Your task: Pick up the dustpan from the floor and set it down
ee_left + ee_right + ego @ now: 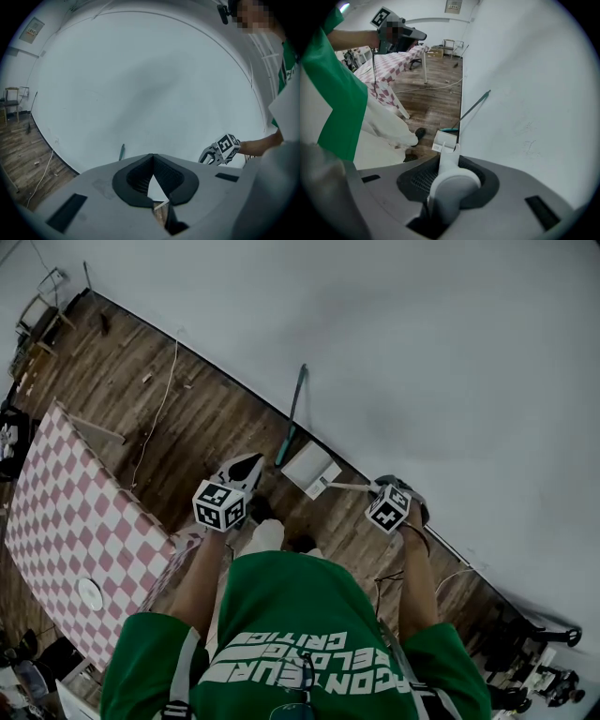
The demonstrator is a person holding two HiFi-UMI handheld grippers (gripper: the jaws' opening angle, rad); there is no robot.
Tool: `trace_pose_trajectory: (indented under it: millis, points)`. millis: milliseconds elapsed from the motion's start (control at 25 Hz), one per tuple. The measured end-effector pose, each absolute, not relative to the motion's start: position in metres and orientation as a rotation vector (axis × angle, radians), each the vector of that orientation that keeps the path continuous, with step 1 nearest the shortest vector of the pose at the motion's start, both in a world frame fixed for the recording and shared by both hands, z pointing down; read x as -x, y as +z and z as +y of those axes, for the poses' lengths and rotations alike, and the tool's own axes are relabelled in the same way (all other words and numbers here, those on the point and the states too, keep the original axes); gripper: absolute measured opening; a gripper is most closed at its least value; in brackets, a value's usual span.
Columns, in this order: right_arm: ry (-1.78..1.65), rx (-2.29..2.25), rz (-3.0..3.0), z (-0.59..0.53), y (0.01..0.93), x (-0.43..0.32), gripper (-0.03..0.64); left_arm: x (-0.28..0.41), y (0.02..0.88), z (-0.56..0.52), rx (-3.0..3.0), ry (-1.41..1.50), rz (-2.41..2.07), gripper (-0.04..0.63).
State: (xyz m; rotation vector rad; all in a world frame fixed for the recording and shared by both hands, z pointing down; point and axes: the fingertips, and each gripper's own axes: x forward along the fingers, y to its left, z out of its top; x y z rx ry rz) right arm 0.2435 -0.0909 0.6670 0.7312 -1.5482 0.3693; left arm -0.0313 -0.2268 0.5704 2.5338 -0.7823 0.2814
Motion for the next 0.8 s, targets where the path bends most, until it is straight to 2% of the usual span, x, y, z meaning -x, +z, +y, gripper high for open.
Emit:
trace_pose_trajectory:
  millis: [800]
  points:
    - [0.38, -0.716, -1.483, -0.16, 0.718, -0.215, 0.12, 0.069, 0.592, -0.273, -2.475, 0.273, -0.767, 0.003]
